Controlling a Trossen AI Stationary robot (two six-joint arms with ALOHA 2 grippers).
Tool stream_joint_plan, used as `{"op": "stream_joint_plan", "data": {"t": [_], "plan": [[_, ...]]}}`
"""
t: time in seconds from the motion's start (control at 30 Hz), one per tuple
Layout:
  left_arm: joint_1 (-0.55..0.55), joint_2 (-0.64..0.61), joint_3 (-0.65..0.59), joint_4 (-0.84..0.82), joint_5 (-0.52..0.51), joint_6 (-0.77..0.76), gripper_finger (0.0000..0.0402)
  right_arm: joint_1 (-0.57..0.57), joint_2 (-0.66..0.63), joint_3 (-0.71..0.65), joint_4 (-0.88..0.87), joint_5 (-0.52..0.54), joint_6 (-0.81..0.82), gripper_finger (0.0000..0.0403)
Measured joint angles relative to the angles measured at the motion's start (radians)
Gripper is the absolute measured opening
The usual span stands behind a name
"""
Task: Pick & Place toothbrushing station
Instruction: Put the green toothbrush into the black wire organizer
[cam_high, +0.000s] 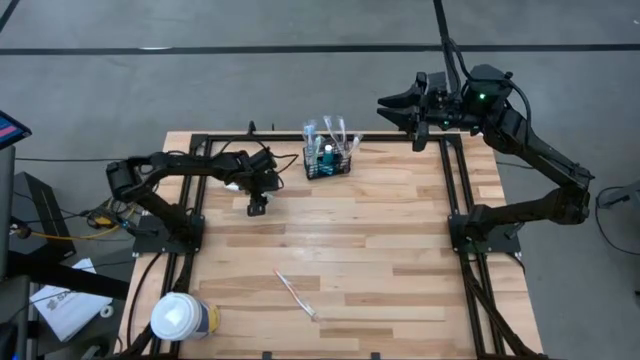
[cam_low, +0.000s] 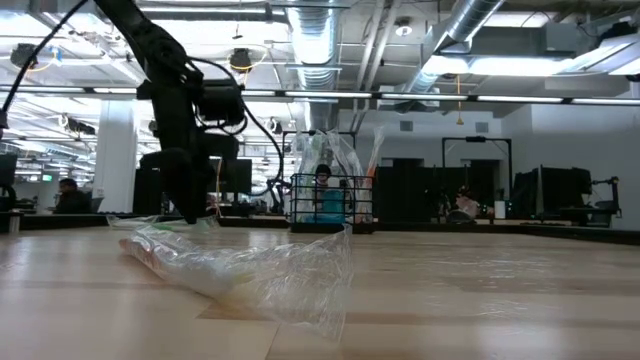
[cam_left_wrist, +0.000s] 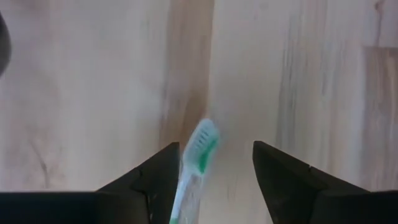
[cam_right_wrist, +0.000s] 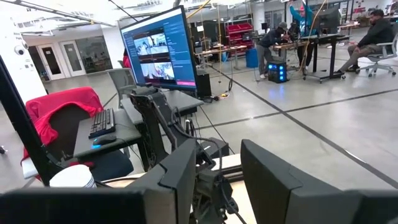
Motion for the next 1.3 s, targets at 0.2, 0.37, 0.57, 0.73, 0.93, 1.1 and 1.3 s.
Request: {"op": "stream_joint_plan", "data": {"t": [0.2,0.37,0.57,0.73,0.93,1.1,1.3], "plan": [[0.001,0.063,0.000,0.034,0.014,0.015,0.0162,0.000,0.000,0.000,0.000,0.001,0.000,0.0119],[0.005,0.071,0.001,0.052,0.050,-0.075,0.0035,0.000,0.000,0.000,0.001,0.002,0.000,0.0119],[0.007,-0.038,0.000,0.057,0.088,-0.250,0.0009,0.000,0.000,0.000,0.003,0.003,-0.001,0.0119],[0.007,-0.254,0.000,0.075,0.091,-0.438,0.0008,0.000,0.000,0.000,0.003,0.004,-0.009,0.0119],[0.003,-0.515,-0.015,0.508,-0.089,-0.768,0.0008,0.000,0.000,0.000,0.008,0.003,-0.037,0.0119],[0.005,-0.577,-0.132,1.114,-0.389,-0.816,0.0008,0.000,0.000,0.000,0.023,0.002,-0.036,0.0119],[-0.024,-0.410,-0.255,1.500,-0.467,-0.820,0.0007,0.000,0.000,0.000,0.058,0.000,-0.013,0.0119]]}}
